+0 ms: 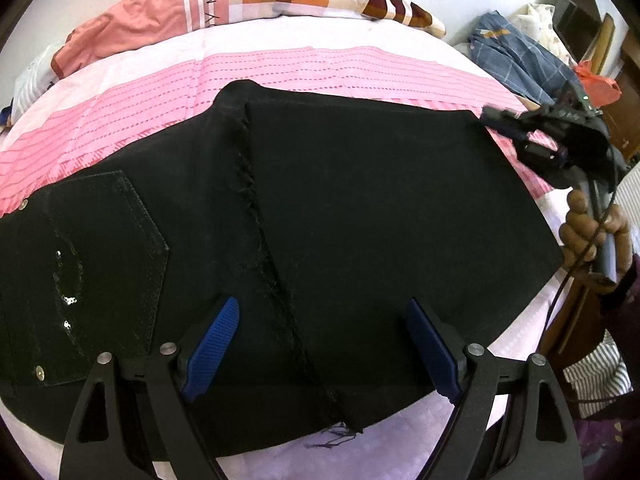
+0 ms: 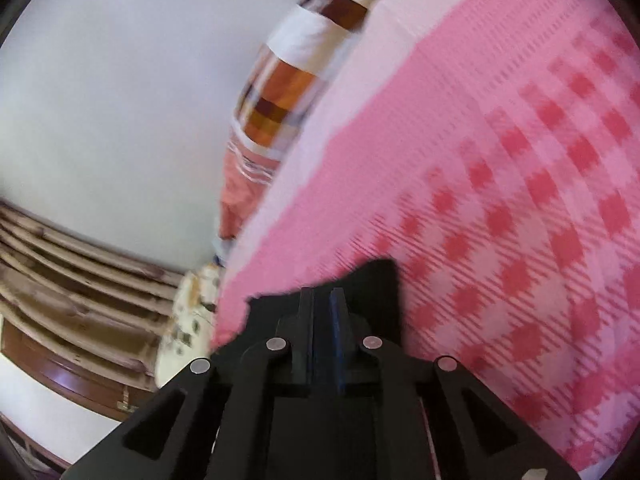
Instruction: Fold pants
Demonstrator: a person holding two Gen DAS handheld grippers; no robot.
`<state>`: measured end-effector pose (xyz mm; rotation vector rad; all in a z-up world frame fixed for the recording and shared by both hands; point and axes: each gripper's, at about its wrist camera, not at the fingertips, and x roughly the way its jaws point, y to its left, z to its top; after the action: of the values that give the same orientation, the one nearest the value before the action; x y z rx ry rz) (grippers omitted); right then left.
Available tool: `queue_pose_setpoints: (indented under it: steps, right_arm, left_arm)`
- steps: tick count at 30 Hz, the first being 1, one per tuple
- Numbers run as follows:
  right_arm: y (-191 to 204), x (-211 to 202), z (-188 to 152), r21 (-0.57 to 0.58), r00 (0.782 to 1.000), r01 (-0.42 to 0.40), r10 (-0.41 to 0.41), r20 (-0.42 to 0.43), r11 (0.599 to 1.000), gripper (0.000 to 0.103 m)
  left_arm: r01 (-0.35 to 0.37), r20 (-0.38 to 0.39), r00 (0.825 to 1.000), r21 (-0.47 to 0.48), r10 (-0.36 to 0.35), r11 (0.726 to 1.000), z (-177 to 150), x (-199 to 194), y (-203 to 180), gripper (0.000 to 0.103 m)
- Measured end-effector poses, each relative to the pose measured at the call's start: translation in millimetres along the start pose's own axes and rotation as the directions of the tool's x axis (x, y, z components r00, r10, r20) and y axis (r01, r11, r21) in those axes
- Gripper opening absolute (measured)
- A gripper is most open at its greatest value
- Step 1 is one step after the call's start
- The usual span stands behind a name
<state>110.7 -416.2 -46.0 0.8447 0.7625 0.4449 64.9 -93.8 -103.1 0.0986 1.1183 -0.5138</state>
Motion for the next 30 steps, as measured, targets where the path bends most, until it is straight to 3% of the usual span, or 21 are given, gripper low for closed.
queue_pose_setpoints:
  steps: [2,3,5,7,11,15,21,30]
  right_arm:
    - [4,6,7,-0.038,0.996,0.083,-0.083,-0.007,0.996,0.022]
    - [0,15,7,-0.034,0.991,0.128,-0.130,-0.044,0.991,0.016]
    - [-15,18,10,0.043,0.991,0.125,-0.123,-0.059,0.991,0.000]
    - [-21,13,11,0.124,0.995,0.088,-0.082,-0.048,0.988,0.001]
    - [23,0,-1,0.017,0.996,0.091,-0.092,0.006,0.996,0.028]
    - [75,10,-28,-0.088,0.998,0.027,-0.031,-0.047,0.996,0.045]
    - [132,56,-89,-0.177,0.979,-0.038,0.002,-0.203,0.984,0.050]
    - [165,95,-157,-0.310,0.952,0.003,-0.098,-0.291,0.951,0.051]
  left_arm:
    - [-0.004,0.005,1.000,0.004,0.004,1.000,0,0,-1,0.085]
    - [-0.007,0.006,1.000,0.007,0.007,1.000,0,1,-2,0.085]
    - [-0.014,0.006,1.000,0.014,0.014,1.000,-1,0,-4,0.085]
    - [-0.019,0.022,1.000,0.014,0.019,1.000,-1,-6,-2,0.085]
    - [-0.054,0.101,0.993,0.013,0.053,0.998,4,-25,2,0.085]
    - [-0.098,0.146,0.984,-0.011,0.099,0.995,8,-39,14,0.085]
    - [-0.136,0.179,0.973,-0.060,0.145,0.989,6,-56,35,0.085]
    - [-0.197,0.195,0.957,-0.100,0.213,0.975,-8,-76,68,0.085]
